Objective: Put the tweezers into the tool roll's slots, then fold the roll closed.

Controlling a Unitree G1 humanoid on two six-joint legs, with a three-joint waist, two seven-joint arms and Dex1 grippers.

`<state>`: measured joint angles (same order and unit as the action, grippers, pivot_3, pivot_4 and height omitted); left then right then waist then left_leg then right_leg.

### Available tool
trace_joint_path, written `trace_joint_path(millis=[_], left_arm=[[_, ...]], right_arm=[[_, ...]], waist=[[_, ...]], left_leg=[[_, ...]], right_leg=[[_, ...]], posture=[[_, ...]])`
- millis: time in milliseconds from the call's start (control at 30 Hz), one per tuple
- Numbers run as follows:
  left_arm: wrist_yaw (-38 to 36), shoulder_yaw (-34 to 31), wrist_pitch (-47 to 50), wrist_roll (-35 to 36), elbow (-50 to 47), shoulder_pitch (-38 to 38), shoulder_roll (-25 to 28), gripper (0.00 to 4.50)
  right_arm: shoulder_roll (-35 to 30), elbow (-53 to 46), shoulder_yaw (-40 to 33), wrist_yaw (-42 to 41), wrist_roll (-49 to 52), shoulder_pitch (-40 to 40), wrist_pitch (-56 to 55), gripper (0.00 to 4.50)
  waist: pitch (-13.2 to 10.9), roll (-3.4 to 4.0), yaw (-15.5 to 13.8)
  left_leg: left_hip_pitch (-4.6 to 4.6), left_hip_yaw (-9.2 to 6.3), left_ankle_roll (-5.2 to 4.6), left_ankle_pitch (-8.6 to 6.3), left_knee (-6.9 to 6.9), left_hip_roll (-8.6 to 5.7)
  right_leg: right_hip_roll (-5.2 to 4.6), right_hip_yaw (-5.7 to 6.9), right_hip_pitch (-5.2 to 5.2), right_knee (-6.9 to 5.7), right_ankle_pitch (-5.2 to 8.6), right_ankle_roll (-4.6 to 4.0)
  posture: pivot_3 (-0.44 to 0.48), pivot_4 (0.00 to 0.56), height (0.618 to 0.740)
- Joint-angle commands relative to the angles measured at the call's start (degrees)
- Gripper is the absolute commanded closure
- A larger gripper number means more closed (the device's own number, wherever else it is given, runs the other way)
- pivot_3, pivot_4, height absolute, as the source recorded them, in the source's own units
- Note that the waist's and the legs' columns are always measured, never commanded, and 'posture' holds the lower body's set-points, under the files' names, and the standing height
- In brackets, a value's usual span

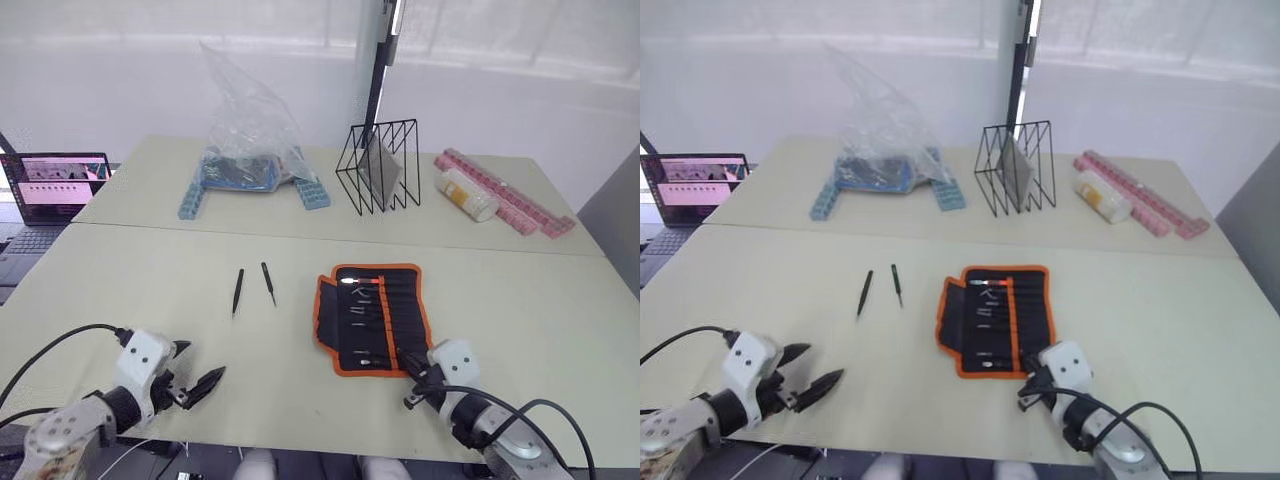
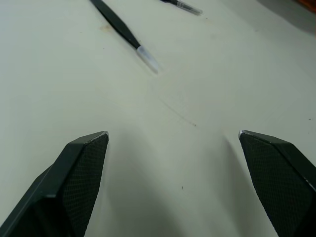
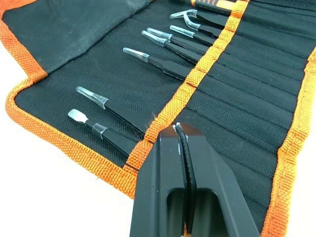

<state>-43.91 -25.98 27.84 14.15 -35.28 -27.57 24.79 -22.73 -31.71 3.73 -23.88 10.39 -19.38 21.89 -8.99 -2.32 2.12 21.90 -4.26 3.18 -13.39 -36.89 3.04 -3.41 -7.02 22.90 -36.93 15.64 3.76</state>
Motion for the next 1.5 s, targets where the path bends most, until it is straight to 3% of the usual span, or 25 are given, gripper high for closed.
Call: trace_joint_path(millis=[33, 200, 500, 733, 1100, 1500], left_arm=[[4.28, -2.03, -7.26, -0.8, -2.22, -9.14, -6.14, 0.01], [7.65, 0.27, -10.56, -0.76, -3.18, -12.9, -9.25, 0.01], [9.91, 2.14, -13.49, -0.31, -0.46, -11.3, -8.25, 0.01], [14.18, 6.51, -11.34, -2.88, 6.21, -0.5, -5.87, 0.01], [23.69, 17.94, -3.26, -9.27, 15.92, 18.33, -7.38, 0.01], [30.99, 23.05, 6.39, -11.49, 19.57, 29.01, -10.7, 0.01]], right_arm=[[-0.92, 1.82, -0.64, -1.13, 0.22, -0.53, 0.28, 4.5], [-1.37, 2.36, -0.77, -2.12, 0.37, -0.4, -0.07, 4.5], [-1.57, 3.26, -0.78, -2.89, 0.38, 0.55, -0.39, 4.5], [-0.88, 3.33, -0.21, -2.26, 0.11, 1.03, -0.26, 4.5], [-0.49, 3.22, -0.33, -1.18, 0.12, 1.36, -0.41, 4.5], [-0.33, 2.38, -0.22, -0.41, 0.13, 1.39, 0.14, 4.5]], waist=[[0.06, -0.13, 0.61], [0.11, -0.27, 0.06], [0.18, -0.37, 0.4], [0.18, -0.36, 0.32], [0.26, 0.04, -0.22], [0.29, 0.09, -0.5]], left_leg=[[-0.07, 0.09, 0.02, -0.02, 0.01, 0.01], [-0.12, 0.01, 0.03, -0.04, 0.0, -0.04], [0.16, 0.02, 0.02, -0.04, 0.0, -0.04], [0.1, 0.01, 0.02, -0.03, 0.0, -0.05], [-0.54, -0.05, 0.02, -0.03, 0.0, -0.12], [-0.53, -0.11, 0.02, -0.03, 0.01, -0.17]], right_leg=[[-0.02, -0.07, -0.12, 0.11, 0.0, 0.0], [-0.01, -0.05, 0.1, 0.15, 0.1, -0.04], [0.01, -0.05, 0.1, 0.13, 0.1, -0.05], [0.01, -0.05, 0.04, 0.11, 0.1, -0.05], [0.01, -0.05, -0.69, 0.15, 0.12, 0.02], [0.01, -0.06, -0.73, 0.15, 0.1, 0.09]], posture=[[0.0, 0.15, 0.718], [0.0, 0.15, 0.718], [0.0, 0.15, 0.718], [0.0, 0.15, 0.718], [0.0, 0.15, 0.718], [0.0, 0.15, 0.718]])
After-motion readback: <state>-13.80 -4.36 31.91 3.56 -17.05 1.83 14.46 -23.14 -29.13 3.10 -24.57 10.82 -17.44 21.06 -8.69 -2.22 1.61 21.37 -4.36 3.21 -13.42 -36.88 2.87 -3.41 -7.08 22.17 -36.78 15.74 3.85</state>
